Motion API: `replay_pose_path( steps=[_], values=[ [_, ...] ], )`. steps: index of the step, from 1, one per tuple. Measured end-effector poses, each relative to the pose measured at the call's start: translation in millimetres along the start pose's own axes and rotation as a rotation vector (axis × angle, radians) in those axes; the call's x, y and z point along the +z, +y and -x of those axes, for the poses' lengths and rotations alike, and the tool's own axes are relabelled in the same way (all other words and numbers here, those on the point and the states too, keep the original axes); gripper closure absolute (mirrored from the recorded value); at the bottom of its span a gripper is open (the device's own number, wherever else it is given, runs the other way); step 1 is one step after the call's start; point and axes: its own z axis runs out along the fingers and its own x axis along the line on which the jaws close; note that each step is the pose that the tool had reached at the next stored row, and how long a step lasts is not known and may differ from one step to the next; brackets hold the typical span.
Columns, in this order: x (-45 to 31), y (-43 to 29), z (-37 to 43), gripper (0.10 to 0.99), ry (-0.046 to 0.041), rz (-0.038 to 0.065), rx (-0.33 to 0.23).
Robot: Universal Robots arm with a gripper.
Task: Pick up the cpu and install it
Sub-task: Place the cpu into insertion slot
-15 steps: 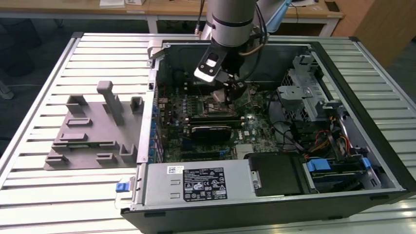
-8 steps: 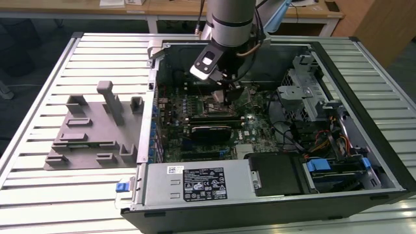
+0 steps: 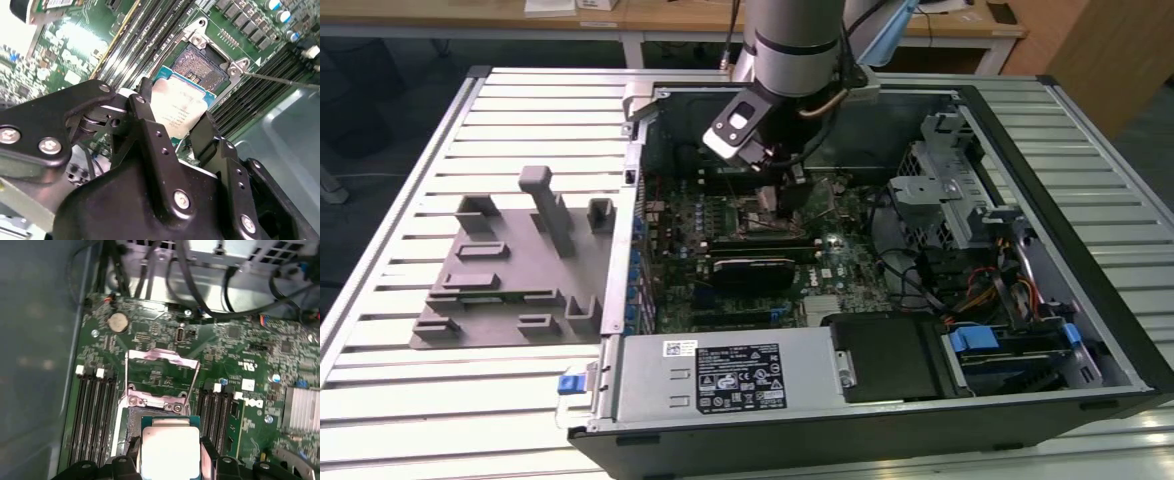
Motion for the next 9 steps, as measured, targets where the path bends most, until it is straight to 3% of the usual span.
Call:
replay_pose_path(
  steps=[9],
  values=[
    [2.9, -0.1, -0.4, 0.541, -0.0062, 0.000, 0.146]
  ],
)
